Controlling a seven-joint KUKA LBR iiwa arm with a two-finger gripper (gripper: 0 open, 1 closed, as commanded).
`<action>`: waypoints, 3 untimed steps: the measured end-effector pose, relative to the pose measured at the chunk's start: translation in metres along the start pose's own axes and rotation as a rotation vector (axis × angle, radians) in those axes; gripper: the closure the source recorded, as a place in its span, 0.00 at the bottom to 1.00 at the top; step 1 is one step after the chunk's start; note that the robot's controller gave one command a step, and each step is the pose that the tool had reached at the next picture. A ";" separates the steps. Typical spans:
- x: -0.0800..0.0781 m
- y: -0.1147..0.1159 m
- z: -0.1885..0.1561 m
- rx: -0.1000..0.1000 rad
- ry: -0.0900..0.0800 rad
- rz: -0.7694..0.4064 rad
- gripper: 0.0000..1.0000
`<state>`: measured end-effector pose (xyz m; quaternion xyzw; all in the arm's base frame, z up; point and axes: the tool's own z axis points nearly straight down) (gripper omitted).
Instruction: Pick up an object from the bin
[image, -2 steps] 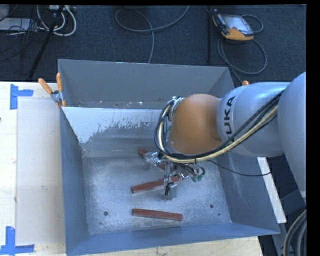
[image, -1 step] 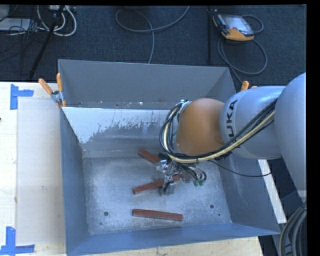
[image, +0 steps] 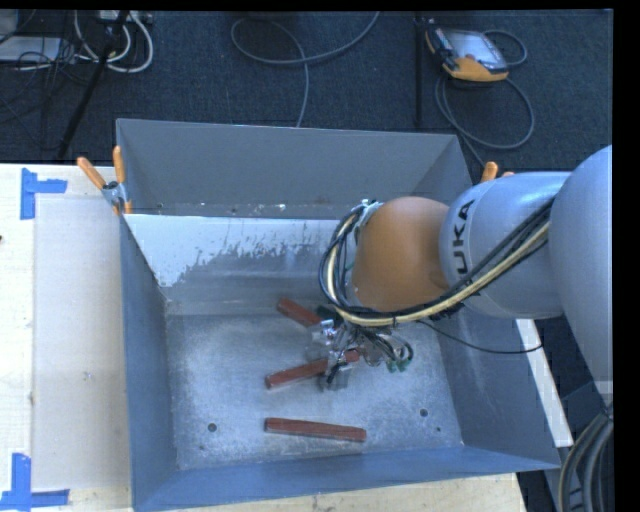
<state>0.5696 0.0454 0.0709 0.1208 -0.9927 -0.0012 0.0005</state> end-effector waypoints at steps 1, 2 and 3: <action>0.000 0.000 -0.002 0.000 0.000 0.001 1.00; 0.001 0.000 -0.008 0.001 0.001 0.001 1.00; 0.000 0.000 -0.014 0.001 -0.001 0.002 1.00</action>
Offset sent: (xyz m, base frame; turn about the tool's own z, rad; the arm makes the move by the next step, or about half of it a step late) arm 0.0000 0.0000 0.0263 0.0000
